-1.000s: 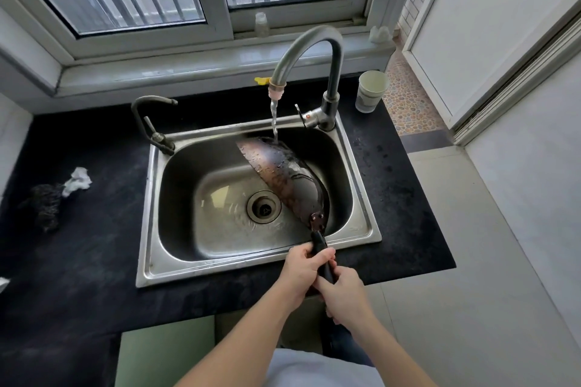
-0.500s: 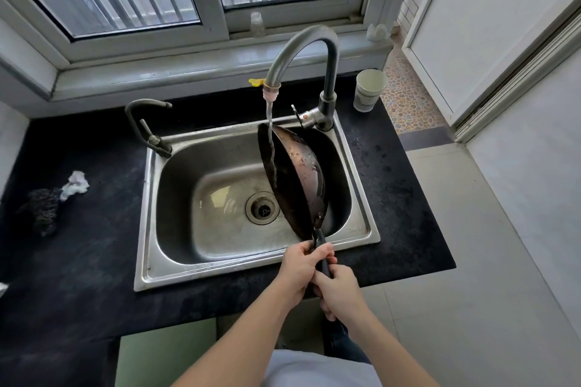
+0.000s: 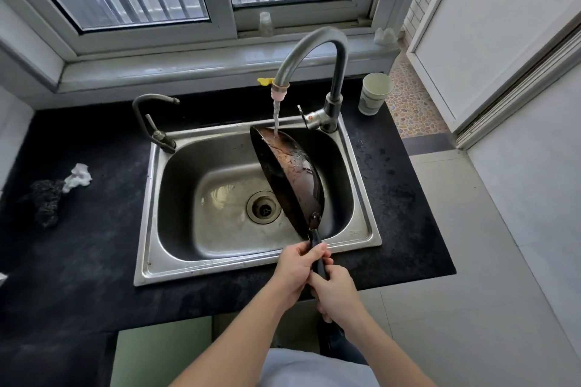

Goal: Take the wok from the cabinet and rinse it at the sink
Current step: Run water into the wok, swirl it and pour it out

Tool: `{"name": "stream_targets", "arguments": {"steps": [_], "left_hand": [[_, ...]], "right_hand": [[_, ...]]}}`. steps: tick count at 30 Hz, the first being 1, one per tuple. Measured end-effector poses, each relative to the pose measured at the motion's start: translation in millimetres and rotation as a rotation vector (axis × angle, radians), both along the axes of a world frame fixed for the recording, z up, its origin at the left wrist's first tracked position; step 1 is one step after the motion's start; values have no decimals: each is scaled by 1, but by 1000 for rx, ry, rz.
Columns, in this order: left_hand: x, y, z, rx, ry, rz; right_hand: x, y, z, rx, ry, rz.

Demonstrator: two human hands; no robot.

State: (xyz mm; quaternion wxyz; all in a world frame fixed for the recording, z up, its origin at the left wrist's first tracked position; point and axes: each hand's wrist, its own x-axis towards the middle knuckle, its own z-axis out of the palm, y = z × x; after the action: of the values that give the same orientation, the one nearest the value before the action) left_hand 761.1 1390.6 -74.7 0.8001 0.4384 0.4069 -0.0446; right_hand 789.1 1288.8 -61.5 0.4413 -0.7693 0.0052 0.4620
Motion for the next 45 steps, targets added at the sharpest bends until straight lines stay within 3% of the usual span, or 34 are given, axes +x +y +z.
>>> {"name": "stream_targets", "arguments": {"steps": [33, 45], "left_hand": [[-10, -2, -1, -33, -12, 13], [-27, 1, 13, -34, -64, 17]], "right_hand": [[-11, -1, -5, -62, -86, 39], [-24, -3, -4, -70, -299, 112]]}}
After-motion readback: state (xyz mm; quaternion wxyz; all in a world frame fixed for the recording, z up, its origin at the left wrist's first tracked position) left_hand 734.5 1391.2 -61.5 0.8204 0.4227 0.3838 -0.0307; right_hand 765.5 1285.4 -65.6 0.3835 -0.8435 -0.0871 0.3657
